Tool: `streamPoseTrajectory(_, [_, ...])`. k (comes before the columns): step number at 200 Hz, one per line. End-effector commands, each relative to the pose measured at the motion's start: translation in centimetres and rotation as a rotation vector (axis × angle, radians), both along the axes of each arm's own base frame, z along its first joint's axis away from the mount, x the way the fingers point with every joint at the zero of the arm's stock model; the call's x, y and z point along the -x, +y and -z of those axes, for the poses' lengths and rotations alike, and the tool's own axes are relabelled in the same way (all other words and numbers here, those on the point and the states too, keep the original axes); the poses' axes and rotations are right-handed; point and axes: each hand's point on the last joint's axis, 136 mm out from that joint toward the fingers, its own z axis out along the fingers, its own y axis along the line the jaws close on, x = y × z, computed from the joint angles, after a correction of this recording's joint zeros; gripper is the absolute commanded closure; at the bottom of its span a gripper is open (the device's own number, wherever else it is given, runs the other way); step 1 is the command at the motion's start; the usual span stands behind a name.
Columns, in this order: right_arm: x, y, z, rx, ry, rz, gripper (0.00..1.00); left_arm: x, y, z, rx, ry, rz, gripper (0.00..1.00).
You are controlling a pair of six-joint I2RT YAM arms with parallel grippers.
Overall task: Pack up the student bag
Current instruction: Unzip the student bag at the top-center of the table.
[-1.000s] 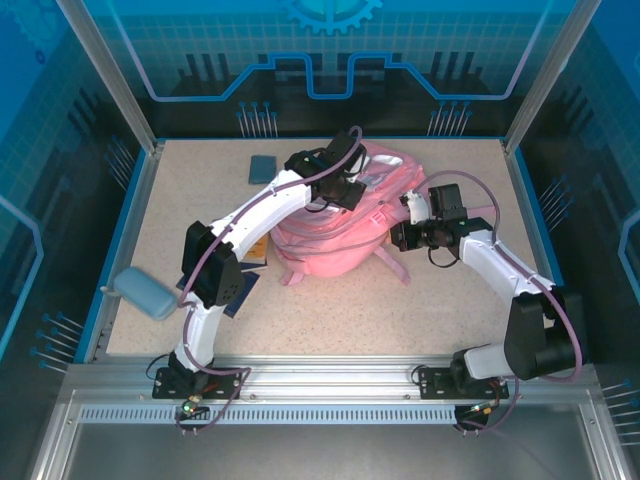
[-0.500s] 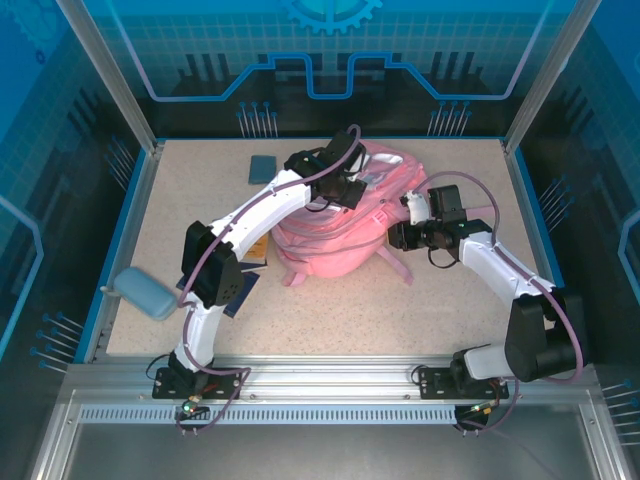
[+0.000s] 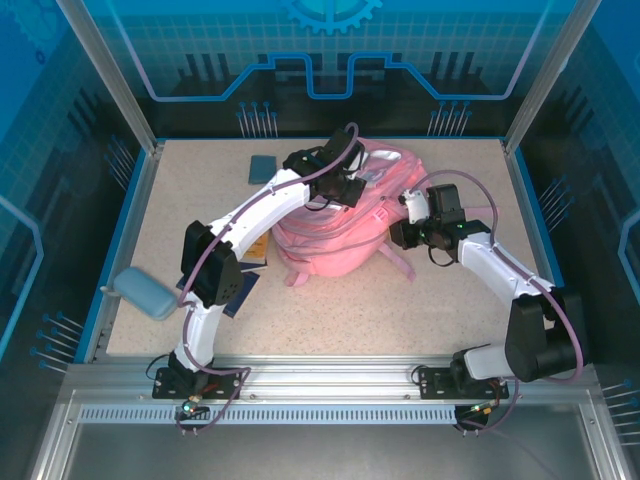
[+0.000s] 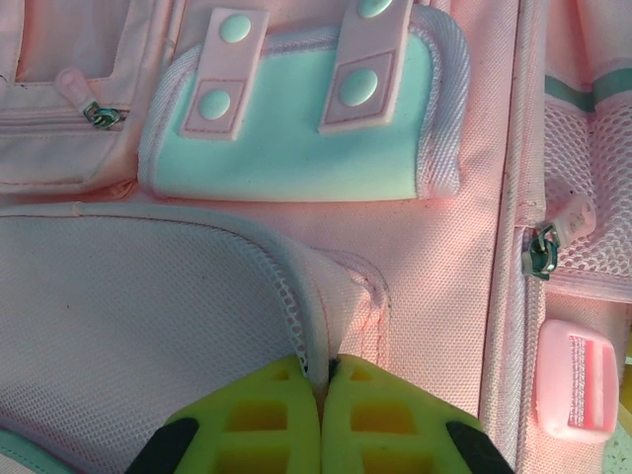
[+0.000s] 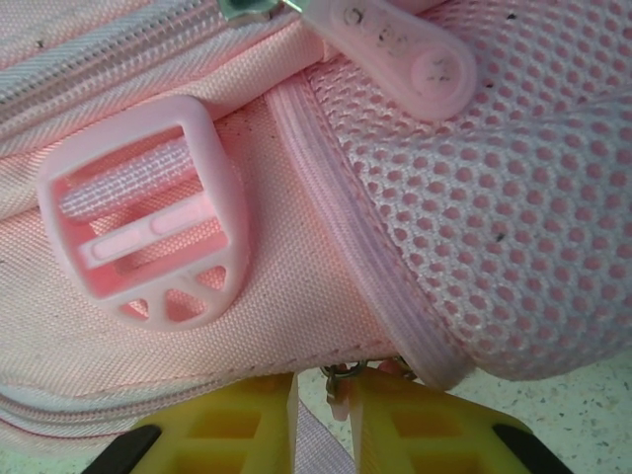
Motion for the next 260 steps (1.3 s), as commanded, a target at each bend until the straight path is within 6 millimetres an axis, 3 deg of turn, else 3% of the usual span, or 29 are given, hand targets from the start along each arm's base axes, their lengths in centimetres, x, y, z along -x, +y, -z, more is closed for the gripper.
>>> streamPoseTrajectory(1, [-1.0, 0.5, -0.2, 0.021, -0.057, -0.025, 0.79, 0.2, -0.7, -6.2, 0.127, -0.113, 0.021, 1.00])
streamPoseTrajectory(44, [-1.0, 0.7, -0.4, 0.013, -0.063, -0.027, 1.00, 0.1, -0.7, -5.7, 0.129, -0.105, 0.013, 1.00])
streamPoseTrajectory(93, [2.2, 2.9, -1.7, -0.021, -0.029, -0.089, 1.00, -1.1, -0.9, -4.7, 0.152, -0.100, -0.051, 1.00])
streamPoseTrajectory(100, [3.4, 3.3, -0.9, -0.035, -0.001, -0.104, 1.00, -1.3, -1.0, -4.6, 0.159, -0.099, -0.068, 1.00])
streamPoseTrajectory(143, [6.9, 8.0, -1.1, -0.139, 0.027, -0.211, 1.00, -2.6, -2.5, -3.8, 0.256, -0.066, -0.139, 1.00])
streamPoseTrajectory(177, [7.9, 12.7, -1.3, -0.229, 0.031, -0.293, 1.00, -2.8, -3.9, -2.9, 0.328, -0.022, -0.168, 1.00])
streamPoseTrajectory(203, [7.2, 11.8, -1.1, -0.225, 0.031, -0.200, 1.00, -2.9, -3.5, -2.5, 0.314, -0.017, -0.178, 1.00])
streamPoseTrajectory(218, [6.8, 9.8, -1.5, -0.215, 0.025, -0.114, 0.87, -2.7, -3.3, -2.6, 0.311, -0.015, -0.165, 1.00])
streamPoseTrajectory(248, [6.5, 5.9, -2.8, -0.230, 0.040, 0.068, 0.46, -2.3, -3.4, -2.6, 0.318, -0.011, -0.125, 1.00])
streamPoseTrajectory(260, [6.4, 5.0, -3.4, -0.270, 0.079, 0.125, 0.39, -2.2, -3.8, -2.7, 0.334, -0.005, -0.105, 1.00])
